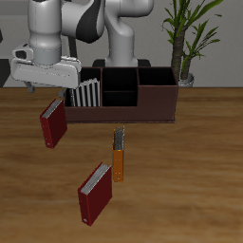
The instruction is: Place the striped book into the back desk caddy's left compartment and place the right red book into the back desk caddy's back compartment and place the orange book into the back desk caddy's front compartment
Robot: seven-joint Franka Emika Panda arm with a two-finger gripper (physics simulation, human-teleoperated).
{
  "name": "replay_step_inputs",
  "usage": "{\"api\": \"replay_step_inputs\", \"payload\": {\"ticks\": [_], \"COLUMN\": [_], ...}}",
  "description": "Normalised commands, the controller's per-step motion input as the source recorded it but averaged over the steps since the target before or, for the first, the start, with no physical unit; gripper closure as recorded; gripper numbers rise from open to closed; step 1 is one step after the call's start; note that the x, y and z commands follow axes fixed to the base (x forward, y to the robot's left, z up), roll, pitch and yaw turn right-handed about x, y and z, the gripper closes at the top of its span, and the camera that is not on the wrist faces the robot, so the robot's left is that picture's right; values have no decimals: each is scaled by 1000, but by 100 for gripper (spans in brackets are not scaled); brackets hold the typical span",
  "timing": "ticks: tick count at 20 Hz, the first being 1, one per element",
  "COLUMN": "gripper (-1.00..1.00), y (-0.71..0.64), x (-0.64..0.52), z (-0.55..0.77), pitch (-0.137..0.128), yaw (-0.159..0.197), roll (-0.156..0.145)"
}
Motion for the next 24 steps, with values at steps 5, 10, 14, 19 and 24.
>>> {"api": "replay_step_inputs", "payload": {"ticks": [5,10,14,19,24], "gripper": [-100,-100,-100,-100,-100], "y": [37,-47,-30,29,-90], "x": [-344,-88,-38,0,51], "z": [-188,-114,-257,-172,-118], "pitch": [6,1,17,19,-4], "yaw": [-57,-62,-18,-13,-29], "roll": [53,5,14,31,28]}}
